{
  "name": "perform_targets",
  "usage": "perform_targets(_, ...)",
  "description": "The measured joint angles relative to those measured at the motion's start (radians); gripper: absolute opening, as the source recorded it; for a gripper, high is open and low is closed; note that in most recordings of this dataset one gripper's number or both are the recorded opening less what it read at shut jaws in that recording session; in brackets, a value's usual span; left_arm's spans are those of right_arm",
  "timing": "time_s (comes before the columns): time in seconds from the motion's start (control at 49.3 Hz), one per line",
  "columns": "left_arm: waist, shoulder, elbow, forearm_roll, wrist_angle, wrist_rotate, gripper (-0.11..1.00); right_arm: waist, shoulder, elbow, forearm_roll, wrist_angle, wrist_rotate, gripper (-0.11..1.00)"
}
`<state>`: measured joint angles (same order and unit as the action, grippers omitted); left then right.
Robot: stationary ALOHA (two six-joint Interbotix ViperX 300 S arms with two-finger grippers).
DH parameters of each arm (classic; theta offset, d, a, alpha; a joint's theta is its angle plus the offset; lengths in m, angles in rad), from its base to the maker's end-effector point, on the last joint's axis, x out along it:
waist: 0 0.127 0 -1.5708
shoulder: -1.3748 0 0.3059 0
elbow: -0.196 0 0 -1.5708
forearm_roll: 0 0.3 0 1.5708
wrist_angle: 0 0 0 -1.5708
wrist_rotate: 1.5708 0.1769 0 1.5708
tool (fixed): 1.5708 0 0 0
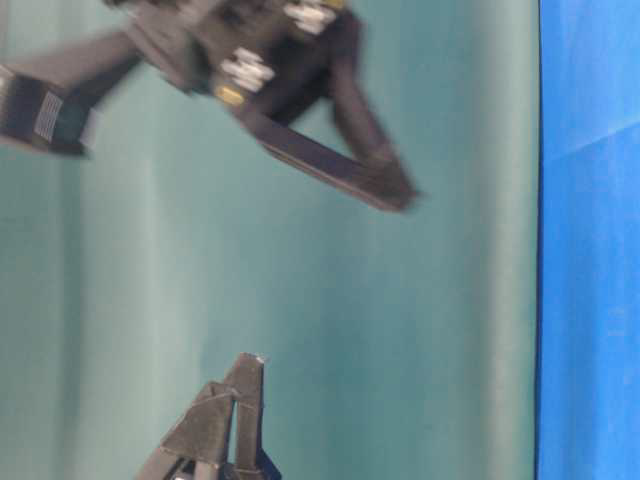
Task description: Handover the blue block to the right arm after grasping it with the left arm, then place it in the designated position.
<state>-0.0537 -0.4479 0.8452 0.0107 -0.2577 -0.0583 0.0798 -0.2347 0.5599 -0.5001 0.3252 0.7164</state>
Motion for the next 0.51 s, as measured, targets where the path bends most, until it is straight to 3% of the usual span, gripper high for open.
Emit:
perform_targets(0.324, 0.000, 0.002, 0.002, 0.000, 0.002, 0.000, 0.93, 0.000, -0.173, 0.057, -0.028, 0.031, 0.000, 0.86)
perform_targets(0.507, 0.000, 0.002, 0.002, 0.002, 0.002, 0.000, 0.93, -0.002, -0.192, 0.071, -0.028, 0.023, 0.000, 0.86)
